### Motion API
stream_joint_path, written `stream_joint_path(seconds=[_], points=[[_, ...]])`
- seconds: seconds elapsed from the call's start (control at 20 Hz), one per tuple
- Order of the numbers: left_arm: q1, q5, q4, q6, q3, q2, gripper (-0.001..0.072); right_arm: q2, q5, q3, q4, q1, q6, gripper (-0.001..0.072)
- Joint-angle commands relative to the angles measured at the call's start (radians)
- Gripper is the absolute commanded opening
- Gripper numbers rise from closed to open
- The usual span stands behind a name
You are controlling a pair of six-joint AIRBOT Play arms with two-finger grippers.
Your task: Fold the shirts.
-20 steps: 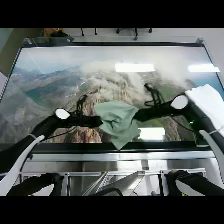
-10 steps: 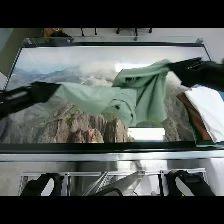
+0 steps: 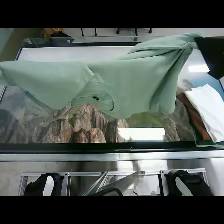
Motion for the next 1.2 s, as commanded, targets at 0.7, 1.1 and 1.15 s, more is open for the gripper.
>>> stream_joint_path(seconds=[0.7,1.1,1.15], points=[[-0.281,0.021,0.200,0.076,-0.308,-0.809,0.0698,-0.688,0.011,-0.340,0.023,-0.061,-0.011,0.0524],[-0.180,-0.111,0.192,0.047,-0.459,-0.684,0.0691,-0.411,0.237,-0.467,-0.029,-0.284,-0.007,0.0525],[-0.191,-0.058,0.192,0.047,-0.535,-0.650,0.0691,-0.381,0.231,-0.539,-0.020,-0.282,-0.008,0.0526]])
